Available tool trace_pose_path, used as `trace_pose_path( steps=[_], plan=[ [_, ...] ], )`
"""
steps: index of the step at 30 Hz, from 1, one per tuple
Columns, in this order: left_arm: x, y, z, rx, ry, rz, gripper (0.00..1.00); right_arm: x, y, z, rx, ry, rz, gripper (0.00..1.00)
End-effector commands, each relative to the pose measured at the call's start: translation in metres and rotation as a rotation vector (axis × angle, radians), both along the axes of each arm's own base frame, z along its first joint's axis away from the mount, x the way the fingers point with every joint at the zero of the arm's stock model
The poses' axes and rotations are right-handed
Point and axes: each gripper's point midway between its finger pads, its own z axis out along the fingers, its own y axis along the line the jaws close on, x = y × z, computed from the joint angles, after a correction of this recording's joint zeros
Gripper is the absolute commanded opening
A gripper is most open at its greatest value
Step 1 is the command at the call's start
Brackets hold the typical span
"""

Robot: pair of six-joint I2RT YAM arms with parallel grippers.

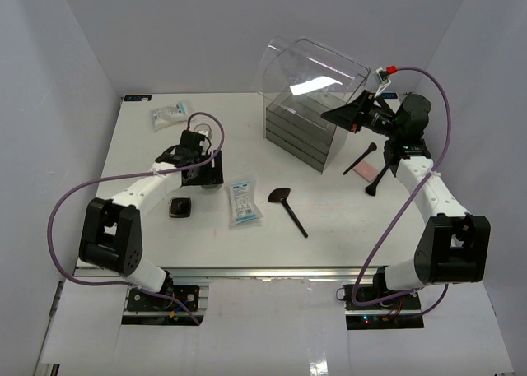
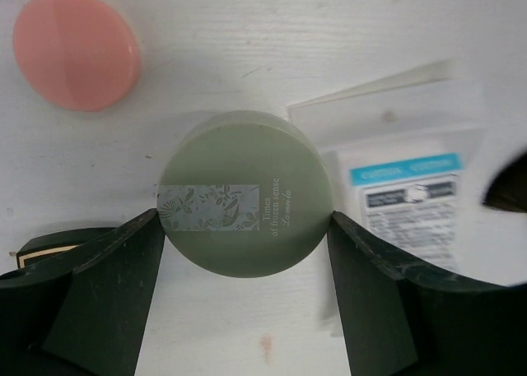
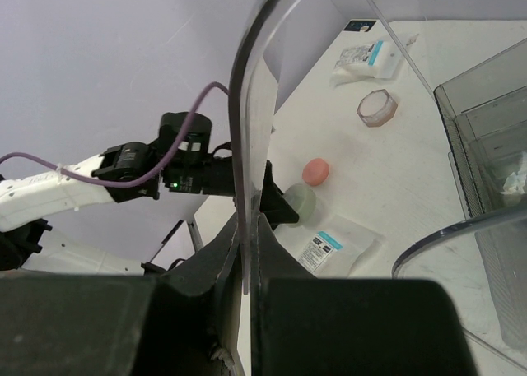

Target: Organize the makeup

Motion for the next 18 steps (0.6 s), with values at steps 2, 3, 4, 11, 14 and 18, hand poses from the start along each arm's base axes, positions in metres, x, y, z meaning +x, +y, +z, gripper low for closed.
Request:
trace_pose_path(
  steps=[2, 3, 4, 11, 14, 18],
  plan=[
    [0.012, -0.039, 0.071, -0.232, -0.21, -0.079, 0.15, -0.015, 0.001, 0.027, 0.005, -0.129, 0.037, 0.08],
    [0.013, -0.043, 0.077, -0.26, -0.229, -0.091, 0.15, -0.016, 0.001, 0.027, 0.005, -0.13, 0.037, 0.08],
    [0.012, -0.051, 0.083, -0.308, -0.237, -0.105, 0.14, -0.016, 0.001, 0.028, 0.005, -0.132, 0.037, 0.08],
    [0.024, -0.11, 0.124, -0.641, -0.353, -0.196, 0.1, -0.018, 0.001, 0.033, 0.007, -0.143, 0.037, 0.08],
    [0.035, -0.136, 0.129, -0.703, -0.394, -0.208, 0.09, -0.019, 0.001, 0.035, 0.008, -0.149, 0.036, 0.08],
    [0.051, -0.169, 0.146, -0.781, -0.462, -0.218, 0.09, -0.021, 0.001, 0.037, 0.009, -0.148, 0.04, 0.08]
  ],
)
